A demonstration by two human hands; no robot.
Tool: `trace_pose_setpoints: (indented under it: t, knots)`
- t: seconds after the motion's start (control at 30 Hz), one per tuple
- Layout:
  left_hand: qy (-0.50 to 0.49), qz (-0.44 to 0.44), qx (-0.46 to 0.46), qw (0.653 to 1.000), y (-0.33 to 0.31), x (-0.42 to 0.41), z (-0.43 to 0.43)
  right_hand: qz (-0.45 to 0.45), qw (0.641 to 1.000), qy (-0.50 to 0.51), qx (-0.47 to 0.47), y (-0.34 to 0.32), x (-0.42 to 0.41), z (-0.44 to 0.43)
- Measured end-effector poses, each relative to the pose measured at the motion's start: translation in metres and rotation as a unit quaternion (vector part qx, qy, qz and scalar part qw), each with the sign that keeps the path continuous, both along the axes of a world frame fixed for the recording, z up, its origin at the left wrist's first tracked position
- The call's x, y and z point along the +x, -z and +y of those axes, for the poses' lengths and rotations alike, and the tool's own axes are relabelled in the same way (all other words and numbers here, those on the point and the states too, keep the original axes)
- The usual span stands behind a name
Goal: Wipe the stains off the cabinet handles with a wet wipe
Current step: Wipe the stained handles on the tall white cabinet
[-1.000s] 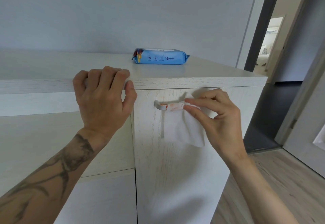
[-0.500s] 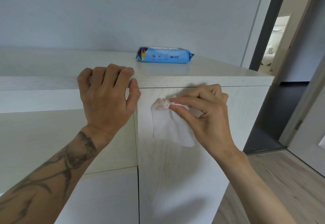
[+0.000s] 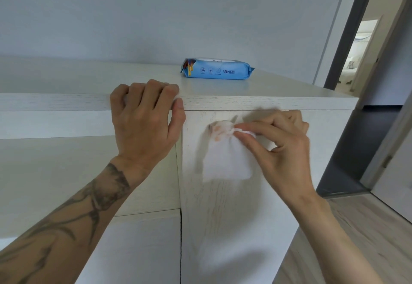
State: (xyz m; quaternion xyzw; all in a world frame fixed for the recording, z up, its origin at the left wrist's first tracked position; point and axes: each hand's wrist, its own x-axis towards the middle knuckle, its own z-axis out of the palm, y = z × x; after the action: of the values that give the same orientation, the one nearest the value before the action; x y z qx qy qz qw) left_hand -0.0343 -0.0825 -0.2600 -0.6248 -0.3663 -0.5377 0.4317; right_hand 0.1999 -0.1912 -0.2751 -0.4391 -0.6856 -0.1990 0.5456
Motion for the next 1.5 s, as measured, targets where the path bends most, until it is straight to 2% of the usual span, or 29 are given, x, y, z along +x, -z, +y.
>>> trace_pose_setpoints:
  t: [0.2,0.33,0.47,0.7,1.1,1.23,1.37,1.5]
  knots:
    - [0.005,-0.002,0.005,1.0,-0.001,0.0,0.0,0.026,0.997,0.064,0.042,-0.017,0.02,-0.03]
    - [0.006,-0.007,0.0,1.0,-0.001,0.001,-0.001,0.053,0.998,0.023,0.025,-0.02,-0.001,-0.031]
    - [0.002,-0.003,-0.001,1.0,-0.002,0.0,-0.002,0.025,0.999,-0.027,-0.004,-0.008,-0.031,-0.008]
    - [0.003,0.006,-0.01,1.0,-0.002,-0.003,-0.003,0.002,1.0,0.003,0.023,0.003,-0.039,0.014]
    - [0.015,0.028,-0.025,0.999,-0.003,-0.01,-0.008,0.023,0.997,0.057,0.036,0.006,-0.054,0.016]
    - [0.011,0.024,-0.026,0.999,-0.003,-0.009,-0.007,0.045,0.997,0.055,0.024,0.005,-0.062,0.023]
    - [0.017,0.025,-0.019,0.999,-0.003,-0.01,-0.005,0.027,0.997,0.046,0.053,0.008,-0.053,0.016]
    - [0.013,0.016,-0.011,1.0,-0.002,-0.007,-0.005,0.048,0.996,0.039,0.058,0.012,-0.046,0.005]
